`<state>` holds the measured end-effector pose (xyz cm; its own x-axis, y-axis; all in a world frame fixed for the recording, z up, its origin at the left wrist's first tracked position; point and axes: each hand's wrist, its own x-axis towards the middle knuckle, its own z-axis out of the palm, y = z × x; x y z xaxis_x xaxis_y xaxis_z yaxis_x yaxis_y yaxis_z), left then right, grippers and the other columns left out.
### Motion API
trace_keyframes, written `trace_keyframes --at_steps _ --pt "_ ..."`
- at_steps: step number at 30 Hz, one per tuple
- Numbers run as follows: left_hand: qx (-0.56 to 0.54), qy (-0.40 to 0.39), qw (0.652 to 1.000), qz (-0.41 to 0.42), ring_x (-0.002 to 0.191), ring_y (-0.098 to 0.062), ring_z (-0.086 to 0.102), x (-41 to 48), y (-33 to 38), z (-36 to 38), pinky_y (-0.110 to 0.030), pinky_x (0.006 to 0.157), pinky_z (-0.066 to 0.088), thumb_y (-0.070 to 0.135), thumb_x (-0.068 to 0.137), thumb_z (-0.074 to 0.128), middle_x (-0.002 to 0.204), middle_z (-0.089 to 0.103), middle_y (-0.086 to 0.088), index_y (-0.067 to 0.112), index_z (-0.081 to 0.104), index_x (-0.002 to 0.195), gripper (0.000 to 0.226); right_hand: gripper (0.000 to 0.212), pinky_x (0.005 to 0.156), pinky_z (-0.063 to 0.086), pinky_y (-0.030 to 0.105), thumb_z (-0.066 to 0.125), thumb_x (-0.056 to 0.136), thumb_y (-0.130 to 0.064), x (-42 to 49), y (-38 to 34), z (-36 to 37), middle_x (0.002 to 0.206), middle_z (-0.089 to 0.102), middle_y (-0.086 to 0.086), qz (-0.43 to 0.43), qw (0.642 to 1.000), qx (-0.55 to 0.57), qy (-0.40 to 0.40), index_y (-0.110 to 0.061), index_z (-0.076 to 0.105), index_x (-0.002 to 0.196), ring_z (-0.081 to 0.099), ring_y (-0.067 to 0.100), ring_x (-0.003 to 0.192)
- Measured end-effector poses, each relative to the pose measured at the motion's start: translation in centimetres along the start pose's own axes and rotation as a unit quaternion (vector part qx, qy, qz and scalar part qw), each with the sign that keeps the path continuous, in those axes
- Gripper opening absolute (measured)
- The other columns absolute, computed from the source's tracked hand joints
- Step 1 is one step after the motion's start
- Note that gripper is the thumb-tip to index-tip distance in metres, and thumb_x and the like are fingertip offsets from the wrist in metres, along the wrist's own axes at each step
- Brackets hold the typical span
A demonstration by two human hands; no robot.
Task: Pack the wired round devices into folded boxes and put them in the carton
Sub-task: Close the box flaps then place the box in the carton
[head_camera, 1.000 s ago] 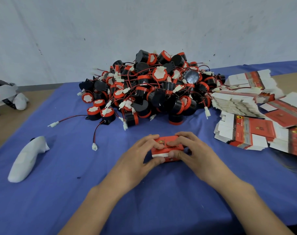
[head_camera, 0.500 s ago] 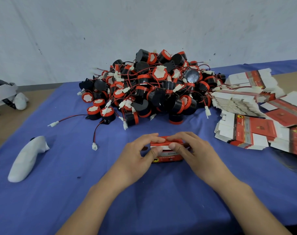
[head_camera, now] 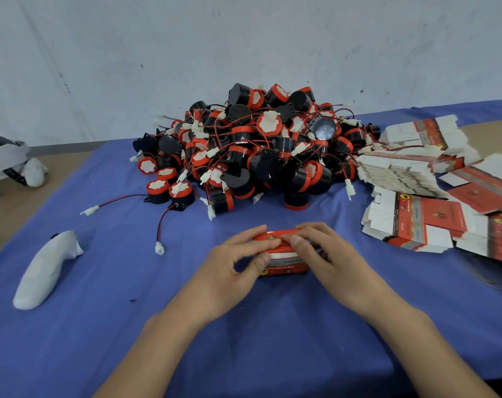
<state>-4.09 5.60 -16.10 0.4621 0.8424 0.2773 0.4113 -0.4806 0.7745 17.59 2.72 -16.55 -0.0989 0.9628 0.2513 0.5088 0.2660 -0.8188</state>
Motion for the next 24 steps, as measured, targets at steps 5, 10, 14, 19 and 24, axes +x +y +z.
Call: trace_keyframes --at_steps 5,10,14,19,24 --pt "0.124 -0.012 0.992 0.029 0.141 0.011 0.024 -0.27 -0.4 -0.26 -0.028 0.113 0.038 0.053 0.095 0.051 0.148 0.034 0.038 0.071 0.043 0.127 0.037 0.035 0.087 0.049 0.018 0.043 0.091 -0.061 0.17 -0.09 0.08 0.119 0.052 -0.026 0.012 1.0 0.01 0.0 -0.041 0.067 0.106 0.06 0.004 0.103" --pt "0.159 -0.004 0.986 0.05 0.141 0.013 0.025 -0.25 -0.52 -0.38 -0.018 0.111 0.032 0.067 0.086 0.044 0.15 0.038 0.032 0.067 0.047 0.128 0.042 0.022 0.089 0.05 0.027 0.05 0.1 -0.046 0.41 0.26 0.16 0.118 0.051 -0.022 0.02 1.0 0.005 -0.011 -0.033 0.067 0.106 0.06 0.008 0.1" --pt "0.178 0.001 0.982 0.057 0.14 0.012 0.026 -0.17 -0.56 -0.27 -0.012 0.109 0.031 0.066 0.087 0.04 0.149 0.04 0.03 0.066 0.047 0.127 0.04 0.018 0.09 0.05 0.026 0.051 0.102 -0.041 0.43 0.16 0.09 0.12 0.05 -0.021 0.025 0.999 0.002 -0.023 -0.034 0.066 0.107 0.059 0.008 0.102" --pt "0.177 0.0 0.982 0.063 0.14 0.012 0.027 -0.53 -0.67 -0.09 -0.011 0.105 0.034 0.066 0.089 0.038 0.152 0.035 0.029 0.067 0.046 0.128 0.04 0.015 0.09 0.05 0.022 0.052 0.102 -0.038 0.31 0.0 0.13 0.121 0.047 -0.023 0.025 0.999 0.004 -0.03 -0.033 0.065 0.108 0.057 0.004 0.102" --pt "0.176 0.001 0.982 0.069 0.139 0.014 0.026 -0.86 -0.65 0.06 -0.006 0.101 0.034 0.062 0.09 0.039 0.148 0.026 0.04 0.072 0.042 0.123 0.034 0.013 0.097 0.049 0.031 0.054 0.102 -0.033 0.28 -0.13 0.23 0.124 0.046 -0.02 0.03 0.999 0.003 -0.027 -0.03 0.065 0.109 0.057 0.007 0.105"
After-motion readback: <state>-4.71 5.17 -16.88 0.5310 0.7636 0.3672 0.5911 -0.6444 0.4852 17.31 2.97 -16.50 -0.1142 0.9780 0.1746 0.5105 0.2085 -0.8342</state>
